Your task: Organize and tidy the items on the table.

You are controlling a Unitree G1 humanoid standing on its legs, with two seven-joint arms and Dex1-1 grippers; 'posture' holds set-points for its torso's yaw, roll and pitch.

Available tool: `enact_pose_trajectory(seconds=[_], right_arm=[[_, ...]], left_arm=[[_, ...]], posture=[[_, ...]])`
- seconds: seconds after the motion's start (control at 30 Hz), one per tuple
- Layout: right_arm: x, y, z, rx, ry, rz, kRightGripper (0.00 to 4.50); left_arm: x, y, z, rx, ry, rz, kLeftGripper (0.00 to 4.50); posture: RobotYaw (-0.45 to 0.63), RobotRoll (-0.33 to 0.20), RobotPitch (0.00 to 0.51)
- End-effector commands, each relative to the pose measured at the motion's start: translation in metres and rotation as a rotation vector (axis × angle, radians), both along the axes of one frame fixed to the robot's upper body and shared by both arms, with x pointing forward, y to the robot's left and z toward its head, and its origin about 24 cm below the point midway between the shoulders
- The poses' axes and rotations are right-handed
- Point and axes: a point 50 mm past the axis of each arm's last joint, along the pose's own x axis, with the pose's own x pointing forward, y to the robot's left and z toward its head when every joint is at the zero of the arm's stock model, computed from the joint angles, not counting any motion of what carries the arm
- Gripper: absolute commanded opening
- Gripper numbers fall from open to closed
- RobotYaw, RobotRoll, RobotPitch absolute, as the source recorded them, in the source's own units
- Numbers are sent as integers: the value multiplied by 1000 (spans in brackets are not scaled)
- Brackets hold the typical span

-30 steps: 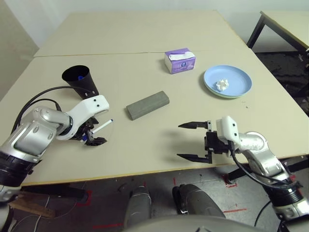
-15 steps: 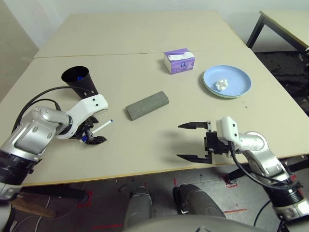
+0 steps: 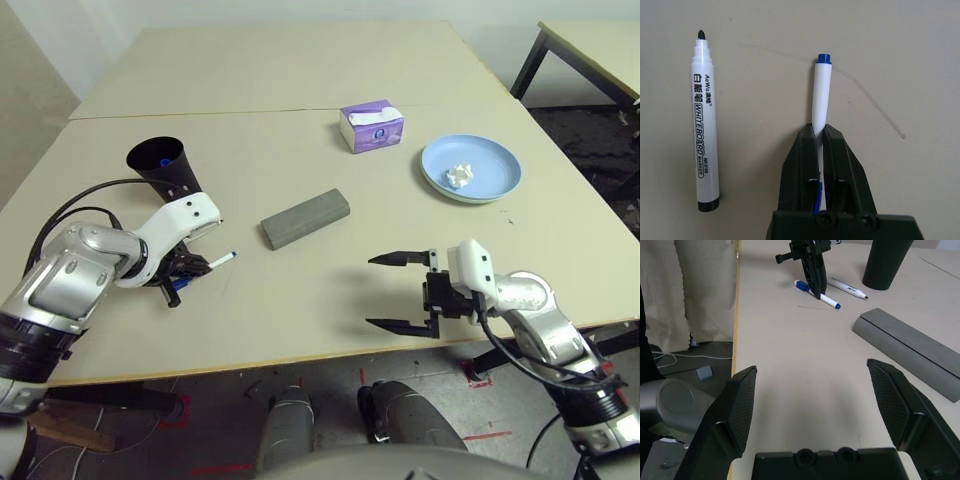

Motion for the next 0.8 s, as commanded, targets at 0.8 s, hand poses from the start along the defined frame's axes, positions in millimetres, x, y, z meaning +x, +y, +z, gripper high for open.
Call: enact_pose_trajectory(seconds=[0.8], right_arm=[[23, -4, 9, 103, 42, -147, 4500]], left_arm=[[-18, -4, 66, -521, -299, -47, 24]], posture=[[-29, 0, 100]])
